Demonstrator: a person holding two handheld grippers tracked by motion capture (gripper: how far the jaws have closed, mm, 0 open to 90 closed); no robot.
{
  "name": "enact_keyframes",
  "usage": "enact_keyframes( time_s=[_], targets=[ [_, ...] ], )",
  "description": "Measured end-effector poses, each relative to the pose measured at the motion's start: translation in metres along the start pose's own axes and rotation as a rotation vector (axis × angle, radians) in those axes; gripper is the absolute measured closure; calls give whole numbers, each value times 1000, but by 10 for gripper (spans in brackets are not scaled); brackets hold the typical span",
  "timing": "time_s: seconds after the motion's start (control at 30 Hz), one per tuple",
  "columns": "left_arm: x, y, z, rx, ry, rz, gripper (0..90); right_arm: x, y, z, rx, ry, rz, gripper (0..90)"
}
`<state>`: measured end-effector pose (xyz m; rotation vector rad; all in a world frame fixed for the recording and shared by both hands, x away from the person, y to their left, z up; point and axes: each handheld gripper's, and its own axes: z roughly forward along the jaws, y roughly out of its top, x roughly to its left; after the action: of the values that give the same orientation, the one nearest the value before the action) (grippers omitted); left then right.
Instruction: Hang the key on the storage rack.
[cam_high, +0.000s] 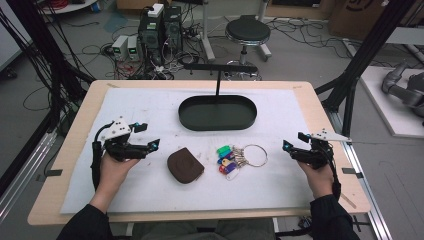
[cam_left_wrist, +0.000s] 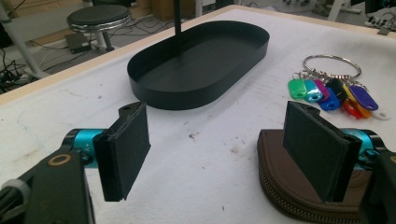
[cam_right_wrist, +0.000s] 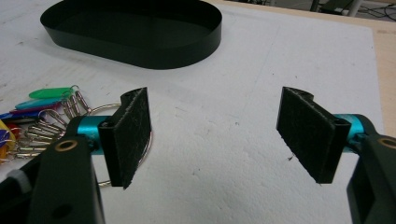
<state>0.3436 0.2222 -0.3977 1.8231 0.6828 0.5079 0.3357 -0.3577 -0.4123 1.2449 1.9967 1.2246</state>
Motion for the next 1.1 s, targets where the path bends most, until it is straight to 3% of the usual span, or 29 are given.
enact_keyframes(
  time_s=[0.37,0.77,1.1],
  targets=[
    [2,-2,0,8,31,7,233,5,-3,3,7,29,33,372],
    [1,-4,0,13,42,5,233,17,-5,11,61,36,25,467],
    [-1,-6,0,28,40,11,234,21,-7,18,112,64,1,611]
  ],
)
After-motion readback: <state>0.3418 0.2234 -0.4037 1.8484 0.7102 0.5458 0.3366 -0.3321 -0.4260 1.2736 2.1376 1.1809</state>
